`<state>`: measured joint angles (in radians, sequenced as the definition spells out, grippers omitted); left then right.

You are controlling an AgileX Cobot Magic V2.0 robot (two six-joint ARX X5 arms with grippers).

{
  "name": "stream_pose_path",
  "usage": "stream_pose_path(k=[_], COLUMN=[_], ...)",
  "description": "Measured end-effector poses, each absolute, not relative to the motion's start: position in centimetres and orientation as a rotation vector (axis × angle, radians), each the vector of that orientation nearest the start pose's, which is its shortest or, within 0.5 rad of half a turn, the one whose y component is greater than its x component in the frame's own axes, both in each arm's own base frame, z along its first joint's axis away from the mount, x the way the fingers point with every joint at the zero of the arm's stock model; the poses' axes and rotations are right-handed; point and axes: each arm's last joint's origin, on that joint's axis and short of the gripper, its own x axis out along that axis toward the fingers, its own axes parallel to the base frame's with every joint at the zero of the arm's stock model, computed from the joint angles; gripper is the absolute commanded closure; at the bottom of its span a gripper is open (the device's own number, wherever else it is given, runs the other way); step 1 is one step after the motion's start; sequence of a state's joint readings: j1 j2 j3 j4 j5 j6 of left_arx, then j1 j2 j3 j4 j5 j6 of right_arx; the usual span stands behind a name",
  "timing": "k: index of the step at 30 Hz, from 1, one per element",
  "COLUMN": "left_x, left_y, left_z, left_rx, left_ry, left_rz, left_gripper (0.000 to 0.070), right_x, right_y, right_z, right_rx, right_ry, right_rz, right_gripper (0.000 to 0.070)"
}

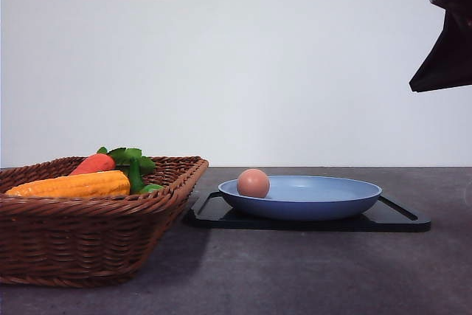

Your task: Transfer egg from basket to plate and serve

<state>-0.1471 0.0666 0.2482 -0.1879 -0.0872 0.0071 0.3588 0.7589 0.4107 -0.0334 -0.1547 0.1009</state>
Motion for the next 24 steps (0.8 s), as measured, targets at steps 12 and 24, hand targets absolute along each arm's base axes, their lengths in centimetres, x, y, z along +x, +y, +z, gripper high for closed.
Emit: stream_pose_path(k=[12,24], left_x=[9.5,9.5], left_y=[-0.6,-0.6], left_z=[15.7,15.7], left_rx=[0.026,0.025], left_ry=[0.151,0.149], left_rz=[-0.003,-0.003], left_gripper=[0.0700,0.0700], right_x=[15.6,15.6], right_y=[6.3,6.3], right_z=[22.2,22.2], right_rx=[0.058,0.058], right_ry=[0.409,0.409], right_rz=[0.487,0.487], right_gripper=[0.0700,0.0700])
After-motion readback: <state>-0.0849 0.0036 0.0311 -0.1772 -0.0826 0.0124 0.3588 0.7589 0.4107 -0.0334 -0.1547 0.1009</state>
